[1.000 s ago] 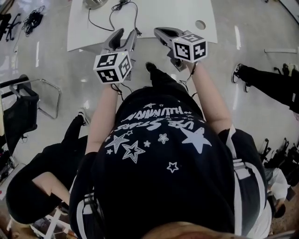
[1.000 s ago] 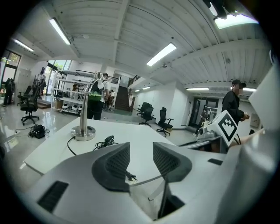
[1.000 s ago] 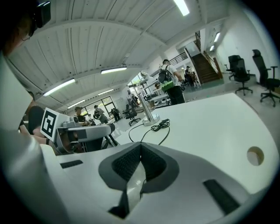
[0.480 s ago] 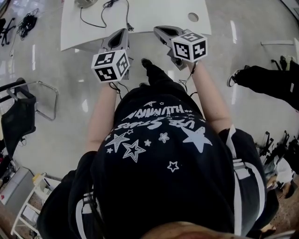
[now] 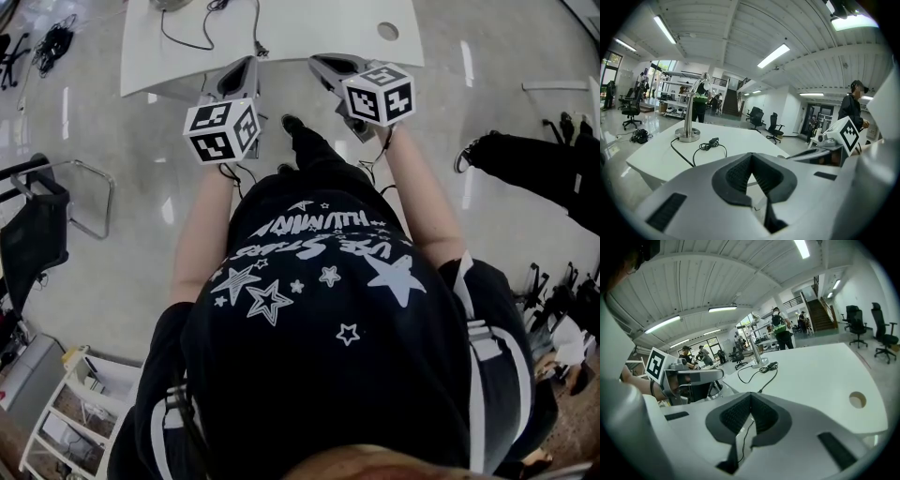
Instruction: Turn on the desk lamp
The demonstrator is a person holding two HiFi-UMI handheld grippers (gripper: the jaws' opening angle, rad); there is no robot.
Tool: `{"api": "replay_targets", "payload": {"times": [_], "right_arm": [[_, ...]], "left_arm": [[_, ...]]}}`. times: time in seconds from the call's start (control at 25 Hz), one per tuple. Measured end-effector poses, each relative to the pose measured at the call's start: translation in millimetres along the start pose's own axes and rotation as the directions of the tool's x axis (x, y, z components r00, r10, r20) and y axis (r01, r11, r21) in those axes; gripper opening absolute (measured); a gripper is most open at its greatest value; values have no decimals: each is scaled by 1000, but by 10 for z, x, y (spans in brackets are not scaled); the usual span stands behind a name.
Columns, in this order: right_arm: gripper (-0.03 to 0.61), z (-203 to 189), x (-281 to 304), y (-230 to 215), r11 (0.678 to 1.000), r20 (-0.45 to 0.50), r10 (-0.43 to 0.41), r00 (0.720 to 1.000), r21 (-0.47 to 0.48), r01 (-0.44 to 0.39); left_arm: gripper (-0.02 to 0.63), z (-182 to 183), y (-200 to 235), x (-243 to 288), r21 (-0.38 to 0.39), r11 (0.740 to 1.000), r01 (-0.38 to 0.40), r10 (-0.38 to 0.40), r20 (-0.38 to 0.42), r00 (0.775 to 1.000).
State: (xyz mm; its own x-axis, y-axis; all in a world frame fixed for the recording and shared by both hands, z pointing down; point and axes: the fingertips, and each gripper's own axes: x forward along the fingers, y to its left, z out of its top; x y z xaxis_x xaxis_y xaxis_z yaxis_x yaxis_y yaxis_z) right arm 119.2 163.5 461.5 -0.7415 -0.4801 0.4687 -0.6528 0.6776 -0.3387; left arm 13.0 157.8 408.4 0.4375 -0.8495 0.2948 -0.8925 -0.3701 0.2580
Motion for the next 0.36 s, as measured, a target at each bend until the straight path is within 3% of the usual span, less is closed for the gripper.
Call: {"api": "replay_targets", "payload": {"times": [0.36], "right_arm": [[5,22,-30,66,1000,-7,1,1000,-26,-1]], "left_arm": [[9,6,-28,-63,1,1000,-2,2,2,1000]]}}
